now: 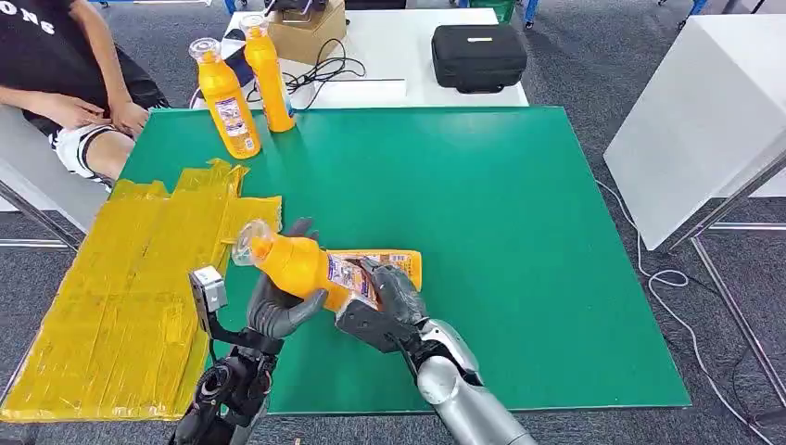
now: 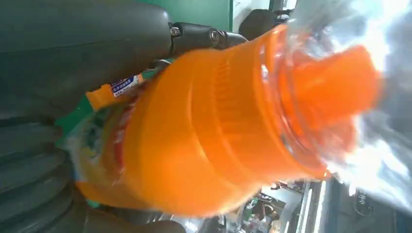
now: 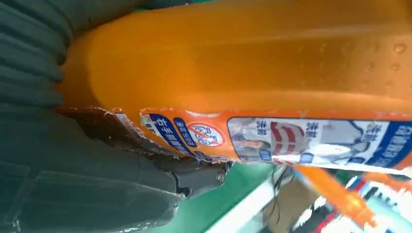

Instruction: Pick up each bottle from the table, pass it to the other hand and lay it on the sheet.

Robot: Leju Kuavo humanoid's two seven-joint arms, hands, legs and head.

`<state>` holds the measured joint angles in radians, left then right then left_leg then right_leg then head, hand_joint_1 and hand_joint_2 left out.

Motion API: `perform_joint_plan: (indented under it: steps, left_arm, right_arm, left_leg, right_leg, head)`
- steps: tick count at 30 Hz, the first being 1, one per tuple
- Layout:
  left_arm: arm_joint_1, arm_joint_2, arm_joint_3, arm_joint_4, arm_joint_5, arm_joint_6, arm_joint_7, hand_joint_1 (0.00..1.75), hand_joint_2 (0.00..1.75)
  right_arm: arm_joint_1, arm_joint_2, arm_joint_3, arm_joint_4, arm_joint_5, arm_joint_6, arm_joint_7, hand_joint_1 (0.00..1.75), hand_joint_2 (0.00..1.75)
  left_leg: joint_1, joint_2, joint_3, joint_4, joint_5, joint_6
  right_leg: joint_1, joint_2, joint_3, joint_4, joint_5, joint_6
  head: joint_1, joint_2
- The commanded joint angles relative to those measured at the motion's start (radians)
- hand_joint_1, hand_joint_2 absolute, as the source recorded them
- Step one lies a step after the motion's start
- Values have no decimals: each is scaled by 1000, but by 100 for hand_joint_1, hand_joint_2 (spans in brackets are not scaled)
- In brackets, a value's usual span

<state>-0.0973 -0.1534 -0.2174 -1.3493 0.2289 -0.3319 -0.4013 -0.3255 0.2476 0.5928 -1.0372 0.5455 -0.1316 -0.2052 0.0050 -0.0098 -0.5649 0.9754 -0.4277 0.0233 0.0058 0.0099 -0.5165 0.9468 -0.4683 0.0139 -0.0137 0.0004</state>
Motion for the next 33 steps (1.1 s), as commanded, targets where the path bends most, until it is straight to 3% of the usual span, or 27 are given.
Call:
perform_joint_plan:
  steps: [1,7,17,18,33]
  left_arm:
    - [-24,11,16,40,-1,-8,-11,0,175]
    - [-50,12,8,83,-10,-9,-24,0,175]
    - [-53,12,8,83,-10,-9,-23,0,175]
    - [-58,9,12,81,4,13,-48,175,175]
    - [-13,-12,33,30,-20,28,-68,175,175]
  right_arm:
    - [-7,-47,124,-40,-75,186,-61,175,175]
    - [31,-91,192,-127,-188,355,-147,175,175]
    - [31,-89,193,-129,-188,354,-147,175,175]
    - [26,-104,209,-156,-230,381,-164,175,175]
    - [70,-122,139,-200,-251,314,-176,175,175]
  left_leg:
    - [0,0,3,-1,-1,-1]
    - [0,-1,5,-1,-1,-1]
    - [0,0,2,-1,-1,-1]
    - [0,0,2,0,-1,-1]
    - [0,0,3,0,-1,-1]
  right_leg:
    - [0,-1,3,-1,-1,1]
    - [0,-3,6,-2,-2,1]
    - [0,-1,3,-1,-1,1]
    - [0,-2,3,-1,-1,1]
    - [0,-2,3,-1,-1,1]
  head:
    - [0,0]
    - [0,0]
    - [0,0]
    - [0,0]
    - [0,0]
